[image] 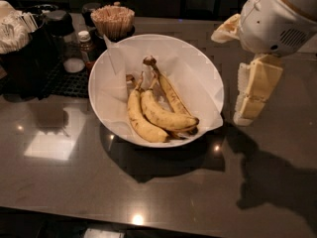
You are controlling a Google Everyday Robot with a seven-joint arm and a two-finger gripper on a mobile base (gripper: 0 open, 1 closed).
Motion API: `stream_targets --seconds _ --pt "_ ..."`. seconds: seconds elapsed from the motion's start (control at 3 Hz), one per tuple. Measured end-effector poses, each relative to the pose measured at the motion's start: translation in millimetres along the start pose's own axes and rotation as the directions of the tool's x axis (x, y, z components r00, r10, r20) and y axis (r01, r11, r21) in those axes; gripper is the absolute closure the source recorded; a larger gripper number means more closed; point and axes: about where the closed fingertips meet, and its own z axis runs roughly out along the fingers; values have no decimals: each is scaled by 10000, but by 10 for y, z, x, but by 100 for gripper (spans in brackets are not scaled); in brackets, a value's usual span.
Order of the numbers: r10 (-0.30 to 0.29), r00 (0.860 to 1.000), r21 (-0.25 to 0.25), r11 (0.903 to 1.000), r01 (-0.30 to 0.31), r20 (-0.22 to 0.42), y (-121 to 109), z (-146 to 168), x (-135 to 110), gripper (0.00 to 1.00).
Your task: Pick banana from white bowl
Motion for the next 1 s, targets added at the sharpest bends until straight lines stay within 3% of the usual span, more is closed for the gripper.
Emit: stream_targets --seconds 0.33,1.0 --pt "-350 9947 -740 9964 423 972 -8 155 -241 0" --pt "-1038 9738 -2002 9690 1450 2025 -45 529 -646 0"
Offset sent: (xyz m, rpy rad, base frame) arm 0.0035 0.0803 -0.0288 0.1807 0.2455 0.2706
